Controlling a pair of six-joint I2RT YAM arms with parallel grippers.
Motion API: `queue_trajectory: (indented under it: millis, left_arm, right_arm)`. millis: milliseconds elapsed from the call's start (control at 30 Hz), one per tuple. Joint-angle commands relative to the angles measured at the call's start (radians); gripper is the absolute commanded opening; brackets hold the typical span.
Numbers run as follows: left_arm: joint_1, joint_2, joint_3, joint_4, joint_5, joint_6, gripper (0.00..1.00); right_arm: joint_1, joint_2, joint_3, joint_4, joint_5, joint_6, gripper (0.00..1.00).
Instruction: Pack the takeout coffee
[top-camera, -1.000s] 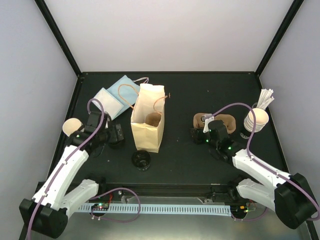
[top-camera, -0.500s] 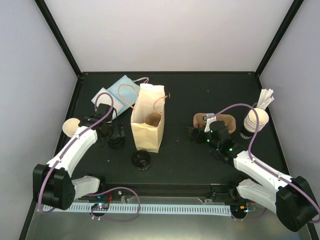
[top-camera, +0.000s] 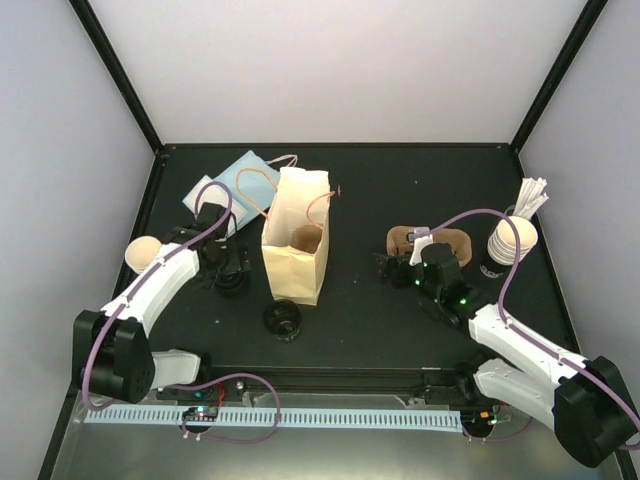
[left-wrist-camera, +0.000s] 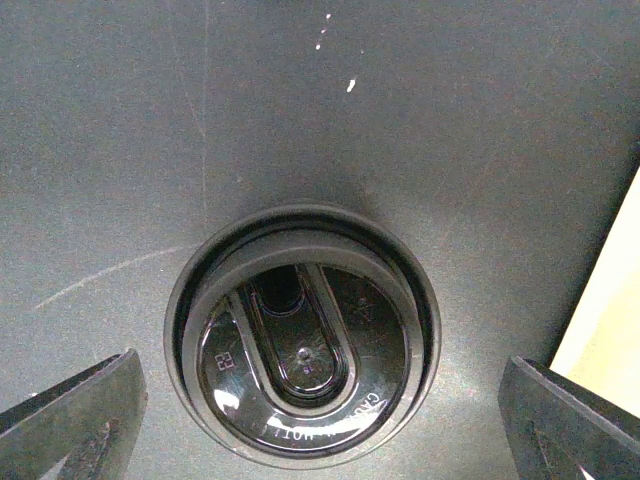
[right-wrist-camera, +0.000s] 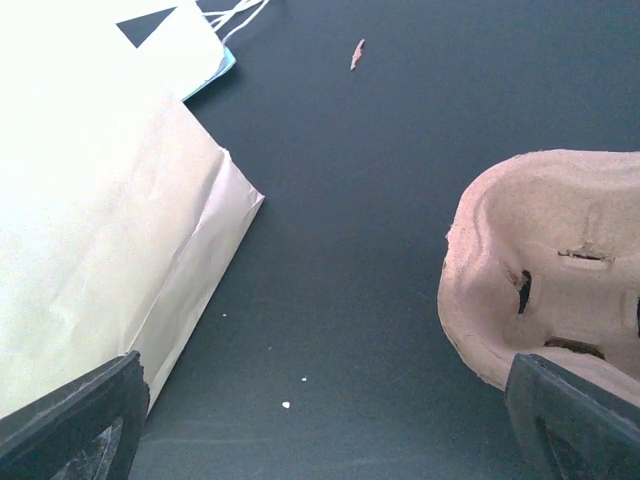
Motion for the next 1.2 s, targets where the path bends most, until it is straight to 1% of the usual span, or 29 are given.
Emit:
queue_trajectory:
  millis: [0, 233, 400, 767, 1167]
  left_arm:
    - [0.009, 0.008, 0.04, 0.011, -0.001, 0.022, 0.99]
    - [0.008, 0.082, 0.074, -0.007, -0.022, 0.022, 0.99]
    - [0.008, 0.092, 0.075, -0.004, -0.028, 0.017, 0.98]
    - [0.015, 0.094, 0.057, 0.015, -0.004, 0.017, 0.9]
    - [0.024, 0.108, 0.055, 0.014, 0.001, 0.013, 0.87]
  right_arm:
    - [-0.001, -0.002, -0.007, 0.047, -0.006, -0.008, 1.0]
    - [-0.001, -0.004, -0.007, 0.048, -0.01, -0.008, 1.0]
    - [-0.001, -0.008, -0.008, 0.047, -0.006, -0.009, 1.0]
    - [-0.002, 0.005, -0.004, 0.047, -0.01, -0.009, 1.0]
    - [-0.001, 0.006, -0.001, 0.045, -0.01, -0.008, 1.0]
